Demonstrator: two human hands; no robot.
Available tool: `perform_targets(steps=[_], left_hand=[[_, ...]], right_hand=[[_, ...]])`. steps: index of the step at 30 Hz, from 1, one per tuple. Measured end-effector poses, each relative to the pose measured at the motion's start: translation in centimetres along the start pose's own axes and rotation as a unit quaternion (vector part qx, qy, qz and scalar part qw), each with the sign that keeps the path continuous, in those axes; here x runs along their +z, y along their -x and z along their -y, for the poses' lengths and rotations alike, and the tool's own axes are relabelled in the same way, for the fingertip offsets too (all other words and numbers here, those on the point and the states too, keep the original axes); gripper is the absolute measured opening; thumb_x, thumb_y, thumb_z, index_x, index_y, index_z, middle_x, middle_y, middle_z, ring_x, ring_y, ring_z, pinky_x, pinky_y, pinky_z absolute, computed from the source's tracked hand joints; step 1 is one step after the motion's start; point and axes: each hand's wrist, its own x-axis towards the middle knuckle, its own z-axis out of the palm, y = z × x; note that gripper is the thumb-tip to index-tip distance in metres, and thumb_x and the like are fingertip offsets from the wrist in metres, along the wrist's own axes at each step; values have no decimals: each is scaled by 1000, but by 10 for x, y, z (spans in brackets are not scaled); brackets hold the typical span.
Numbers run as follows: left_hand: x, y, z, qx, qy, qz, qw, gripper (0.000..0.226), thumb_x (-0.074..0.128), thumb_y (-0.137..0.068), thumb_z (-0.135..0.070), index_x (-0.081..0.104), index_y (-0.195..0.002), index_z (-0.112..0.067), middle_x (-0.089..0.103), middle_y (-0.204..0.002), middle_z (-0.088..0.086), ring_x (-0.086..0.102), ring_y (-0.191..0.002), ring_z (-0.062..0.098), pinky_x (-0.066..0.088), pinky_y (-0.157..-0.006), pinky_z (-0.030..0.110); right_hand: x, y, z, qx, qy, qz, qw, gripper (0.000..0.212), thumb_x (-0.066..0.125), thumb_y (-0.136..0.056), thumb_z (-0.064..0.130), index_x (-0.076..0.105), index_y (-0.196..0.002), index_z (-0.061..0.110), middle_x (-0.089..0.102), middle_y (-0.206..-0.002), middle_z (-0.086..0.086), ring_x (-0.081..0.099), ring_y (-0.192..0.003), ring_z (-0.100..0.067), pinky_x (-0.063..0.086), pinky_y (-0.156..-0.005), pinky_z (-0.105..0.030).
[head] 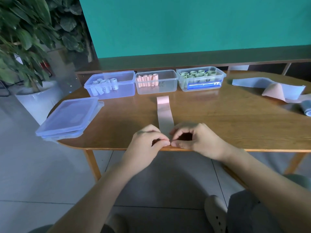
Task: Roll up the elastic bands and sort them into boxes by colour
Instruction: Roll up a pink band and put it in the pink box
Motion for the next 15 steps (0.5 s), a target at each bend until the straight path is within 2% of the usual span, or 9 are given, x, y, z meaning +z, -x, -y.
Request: perform_targets(steps=[3, 7, 11, 15], left_hand=[[0, -1, 1, 4, -10, 0, 1000, 9, 76, -87, -29, 81, -89, -21, 57, -92, -15, 58, -85, 2, 41, -74, 7], [-2, -4, 2, -38, -16, 3, 999, 17, 80, -81, -37, 78, -84, -21, 56, -95, -16, 57, -82, -1, 41, -69, 7], [-6, -7, 4, -40, -26, 26, 999, 19, 75, -84, -38, 78, -86, -19, 55, -98, -13, 55, -90, -2, 37, -73, 2], [-7, -11, 2, -43, -50, 47, 997, 19, 71, -88, -36, 78, -88, -18, 54, -99, -10, 55, -87, 3, 35, -75, 2]], right_hand=[[2, -2, -6, -2, 12, -4, 1000, 6, 81, -86, 25, 79, -90, 22, 70, -110, 9, 64, -109, -6, 49, -97, -30], [2, -5, -9, -5, 27, 5, 1000, 6, 79, -88, 23, 78, -90, 18, 68, -112, 9, 63, -109, -5, 47, -97, -26], [0, -8, -9, 24, 20, 26, 999, 5, 76, -90, 26, 78, -89, 21, 63, -121, 11, 57, -116, 0, 44, -99, -21], [-7, -16, -8, 69, 33, 33, 996, 16, 76, -88, 33, 78, -85, 17, 58, -126, 14, 60, -106, -4, 44, -88, -15]])
